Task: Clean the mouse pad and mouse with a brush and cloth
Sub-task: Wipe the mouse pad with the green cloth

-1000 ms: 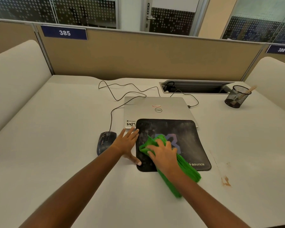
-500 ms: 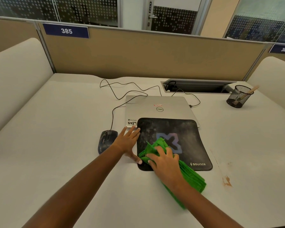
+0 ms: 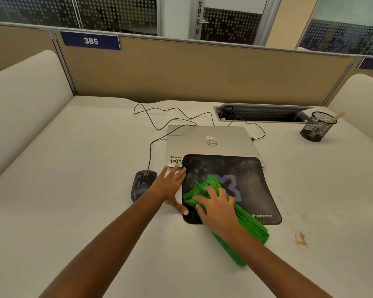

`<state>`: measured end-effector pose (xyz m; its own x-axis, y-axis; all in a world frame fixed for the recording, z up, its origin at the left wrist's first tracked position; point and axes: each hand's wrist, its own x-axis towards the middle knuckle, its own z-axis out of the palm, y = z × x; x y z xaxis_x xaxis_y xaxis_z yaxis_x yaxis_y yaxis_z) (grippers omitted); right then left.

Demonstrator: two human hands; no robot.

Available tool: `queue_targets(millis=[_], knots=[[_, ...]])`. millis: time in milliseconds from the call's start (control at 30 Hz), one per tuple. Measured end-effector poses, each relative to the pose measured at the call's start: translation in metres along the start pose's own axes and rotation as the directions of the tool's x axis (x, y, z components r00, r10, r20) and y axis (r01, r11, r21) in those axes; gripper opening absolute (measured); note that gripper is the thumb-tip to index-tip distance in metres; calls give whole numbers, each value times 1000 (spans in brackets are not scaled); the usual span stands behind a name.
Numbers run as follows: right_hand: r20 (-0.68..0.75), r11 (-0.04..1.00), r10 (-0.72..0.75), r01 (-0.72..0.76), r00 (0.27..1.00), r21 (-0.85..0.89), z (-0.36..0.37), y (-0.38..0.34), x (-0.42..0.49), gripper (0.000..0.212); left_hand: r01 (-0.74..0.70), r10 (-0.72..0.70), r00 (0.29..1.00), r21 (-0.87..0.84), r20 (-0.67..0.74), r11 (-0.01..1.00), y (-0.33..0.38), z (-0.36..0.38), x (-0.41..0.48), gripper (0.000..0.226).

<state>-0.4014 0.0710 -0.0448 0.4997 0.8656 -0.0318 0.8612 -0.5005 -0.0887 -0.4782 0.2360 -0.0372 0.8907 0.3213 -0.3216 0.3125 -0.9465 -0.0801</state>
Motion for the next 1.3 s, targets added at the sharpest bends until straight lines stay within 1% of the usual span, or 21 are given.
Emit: queue_targets(millis=[133,267,400,567,633,700,767,900,967,1033,1100,1200,1233,1300], knots=[[-9,1000,-11,11,1000,17,4,9,-15,35,-7,7,1000,6,1,1000,-1,2,1,126],[-22,1000,26,-26,999,1,-2,9,16,35,-9,9,1000,31,3,999,0,1,1,126],[31,998,56,-56,998,13,-10,-4,42,36,-3,3,1000,41,8,999,1,-1,-1,126],[-29,997,-45,46,999,57,5,6,6,36,1,-2,1000,56,21,998,2,-3,0,127],[-31,996,-47,49,998,74,9,18,-9,36,1,-2,1000,49,24,999,2,-2,1,127],[-28,998,13,-11,1000,65,7,31,-12,35,-2,1,1000,45,26,999,2,-2,2,126],[-25,990,128,-126,991,65,1,47,-2,33,1,-2,1000,32,26,999,2,-2,2,126],[-3,905,401,-395,916,155,-17,69,19,35,13,-13,999,7,33,1000,4,-2,1,122],[-19,893,441,-437,897,104,-16,60,18,38,20,-20,999,-3,37,1000,5,-3,0,120],[-53,921,388,-386,920,48,-10,40,11,42,19,-19,999,-3,40,1000,5,-4,-1,120],[-58,957,287,-284,956,60,-1,21,1,45,11,-12,999,11,44,1000,7,-5,-3,120],[19,978,190,-191,982,88,-1,10,-9,48,6,-7,999,26,49,1000,9,-7,-9,119],[53,976,182,-187,982,115,-5,12,-10,48,1,-2,999,26,49,1000,10,-7,-11,118],[103,939,200,-220,974,265,-16,19,-7,47,-14,13,999,17,51,1000,11,-5,-15,115]])
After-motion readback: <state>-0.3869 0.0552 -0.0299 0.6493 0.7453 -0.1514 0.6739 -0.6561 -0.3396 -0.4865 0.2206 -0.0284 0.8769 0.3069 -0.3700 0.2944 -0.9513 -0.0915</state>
